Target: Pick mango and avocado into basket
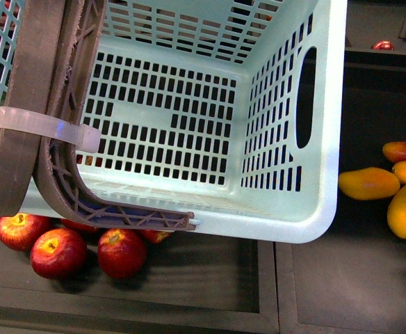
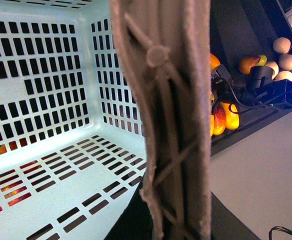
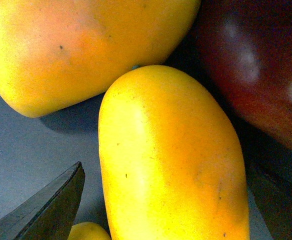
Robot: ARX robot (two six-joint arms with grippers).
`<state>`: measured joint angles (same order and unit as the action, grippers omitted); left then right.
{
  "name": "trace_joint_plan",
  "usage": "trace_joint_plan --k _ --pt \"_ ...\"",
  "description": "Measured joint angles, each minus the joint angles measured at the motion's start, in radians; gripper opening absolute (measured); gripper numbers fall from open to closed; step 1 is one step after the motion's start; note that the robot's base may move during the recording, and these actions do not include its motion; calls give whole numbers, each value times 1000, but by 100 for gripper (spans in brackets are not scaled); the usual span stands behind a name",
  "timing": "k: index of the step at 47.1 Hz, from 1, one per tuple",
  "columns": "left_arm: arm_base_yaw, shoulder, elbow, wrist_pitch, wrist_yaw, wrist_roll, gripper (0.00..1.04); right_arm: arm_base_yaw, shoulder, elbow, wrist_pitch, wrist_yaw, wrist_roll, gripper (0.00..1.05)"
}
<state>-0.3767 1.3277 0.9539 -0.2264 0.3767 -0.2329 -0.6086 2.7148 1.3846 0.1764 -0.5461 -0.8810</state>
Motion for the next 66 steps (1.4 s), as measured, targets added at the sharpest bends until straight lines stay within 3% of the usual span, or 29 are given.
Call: trace_joint_plan --k 20,29,42,48,57,66 --pt "0 0 0 0 0 0 8 -1 7 0 22 5 5 97" --pt "0 0 0 0 0 0 8 -1 8 -1 29 7 6 68" --pt "0 0 0 0 0 0 8 -8 0 -27 64 -4 27 65" --pt "0 0 0 0 0 0 8 -16 -46 -86 129 -42 101 65" --pt "0 0 0 0 0 0 8 -27 -277 -242 291 -177 345 65" --pt "0 0 0 0 0 0 8 -11 -496 -393 382 -278 462 64"
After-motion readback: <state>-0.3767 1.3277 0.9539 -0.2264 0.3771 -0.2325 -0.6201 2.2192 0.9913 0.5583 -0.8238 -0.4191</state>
